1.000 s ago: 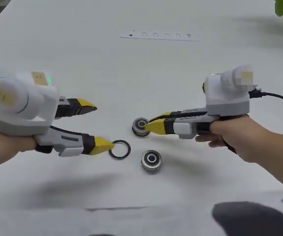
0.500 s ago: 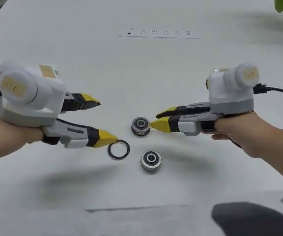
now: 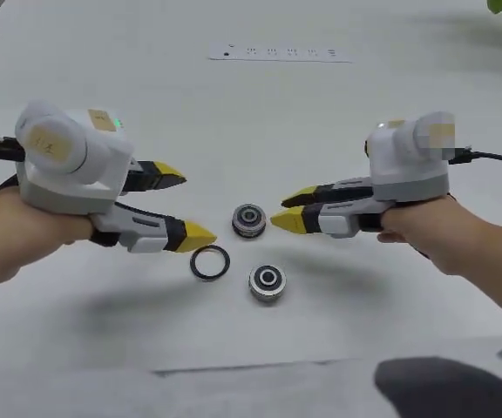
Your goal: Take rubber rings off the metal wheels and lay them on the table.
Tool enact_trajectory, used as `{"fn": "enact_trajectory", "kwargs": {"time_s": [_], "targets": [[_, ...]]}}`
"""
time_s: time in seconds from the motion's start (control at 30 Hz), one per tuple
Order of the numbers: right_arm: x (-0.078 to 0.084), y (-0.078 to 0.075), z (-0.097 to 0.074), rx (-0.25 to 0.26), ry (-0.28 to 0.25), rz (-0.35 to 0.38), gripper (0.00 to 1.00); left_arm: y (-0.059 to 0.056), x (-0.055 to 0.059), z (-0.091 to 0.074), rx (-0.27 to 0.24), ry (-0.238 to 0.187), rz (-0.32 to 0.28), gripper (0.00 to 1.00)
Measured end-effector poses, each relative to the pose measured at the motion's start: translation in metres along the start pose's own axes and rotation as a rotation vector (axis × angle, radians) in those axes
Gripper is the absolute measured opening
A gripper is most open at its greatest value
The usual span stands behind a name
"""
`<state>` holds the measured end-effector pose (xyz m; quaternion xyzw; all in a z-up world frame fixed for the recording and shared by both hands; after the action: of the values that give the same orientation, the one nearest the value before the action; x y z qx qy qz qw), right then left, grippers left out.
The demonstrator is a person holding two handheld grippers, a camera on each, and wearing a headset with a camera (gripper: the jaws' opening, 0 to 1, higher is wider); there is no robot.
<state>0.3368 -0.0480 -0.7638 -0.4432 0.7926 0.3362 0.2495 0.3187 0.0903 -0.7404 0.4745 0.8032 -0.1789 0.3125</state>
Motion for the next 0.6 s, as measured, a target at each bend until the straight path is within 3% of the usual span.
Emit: {"fn": "enact_trajectory", "kwargs": {"time_s": [0.6], "targets": [[0.008, -0.001, 0.018, -0.001, 0.042, -0.053, 0.2, -0.004, -0.004, 0.021, 0.031, 0.018, 0.01, 0.52]]}}
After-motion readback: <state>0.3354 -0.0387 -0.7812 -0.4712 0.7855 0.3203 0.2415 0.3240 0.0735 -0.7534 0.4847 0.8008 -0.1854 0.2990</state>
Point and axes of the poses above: the centre of the closed fingertips' face, and the gripper's own axes: z roughly forward along the fingers, y roughly to its left, x roughly out of its underside, the point moved 4 cm from there along -z, roughly backward along the fingers, and after that the axes turned 13 degrees about y, right-handed, at the moved point
